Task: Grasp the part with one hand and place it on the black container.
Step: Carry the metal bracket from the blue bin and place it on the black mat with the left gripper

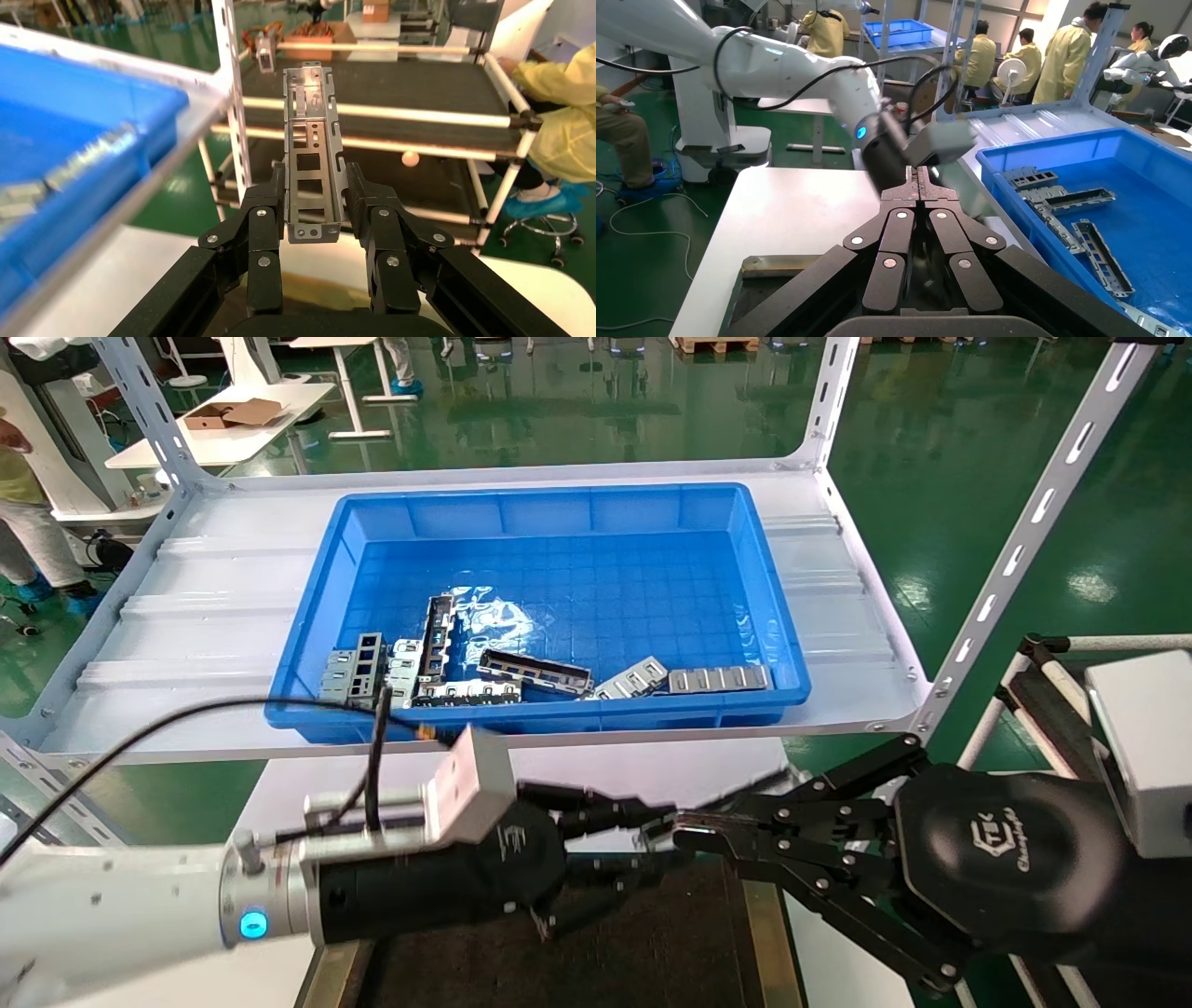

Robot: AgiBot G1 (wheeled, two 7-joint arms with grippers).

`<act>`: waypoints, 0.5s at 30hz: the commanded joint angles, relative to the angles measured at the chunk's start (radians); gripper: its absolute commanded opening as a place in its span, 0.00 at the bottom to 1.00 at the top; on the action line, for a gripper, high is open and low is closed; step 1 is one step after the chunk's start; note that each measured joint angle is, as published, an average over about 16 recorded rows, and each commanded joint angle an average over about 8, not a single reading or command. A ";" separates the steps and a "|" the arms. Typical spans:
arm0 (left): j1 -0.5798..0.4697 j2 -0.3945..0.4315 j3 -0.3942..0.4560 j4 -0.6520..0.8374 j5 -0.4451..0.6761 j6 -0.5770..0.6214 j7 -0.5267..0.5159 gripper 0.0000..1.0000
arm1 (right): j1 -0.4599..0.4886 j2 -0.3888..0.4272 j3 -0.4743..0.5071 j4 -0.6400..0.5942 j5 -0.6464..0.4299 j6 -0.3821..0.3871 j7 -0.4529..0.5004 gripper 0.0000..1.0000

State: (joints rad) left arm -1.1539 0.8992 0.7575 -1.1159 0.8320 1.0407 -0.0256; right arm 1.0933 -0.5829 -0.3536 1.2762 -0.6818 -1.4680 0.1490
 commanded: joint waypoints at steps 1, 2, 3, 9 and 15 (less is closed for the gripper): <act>0.047 -0.025 0.004 -0.067 0.005 -0.044 -0.018 0.00 | 0.000 0.000 0.000 0.000 0.000 0.000 0.000 0.00; 0.071 -0.034 0.006 -0.091 0.007 -0.065 -0.024 0.00 | 0.000 0.000 0.000 0.000 0.000 0.000 0.000 0.00; 0.095 -0.043 0.009 -0.114 0.009 -0.087 -0.030 0.00 | 0.000 0.000 0.000 0.000 0.000 0.000 0.000 0.00; 0.228 -0.067 0.022 -0.204 0.017 -0.222 -0.055 0.00 | 0.000 0.000 0.000 0.000 0.000 0.000 0.000 0.00; 0.341 -0.041 0.024 -0.222 0.020 -0.370 -0.047 0.00 | 0.000 0.000 0.000 0.000 0.000 0.000 0.000 0.00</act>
State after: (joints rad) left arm -0.8157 0.8636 0.7810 -1.3356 0.8487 0.6690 -0.0793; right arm 1.0934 -0.5828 -0.3539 1.2762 -0.6816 -1.4678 0.1489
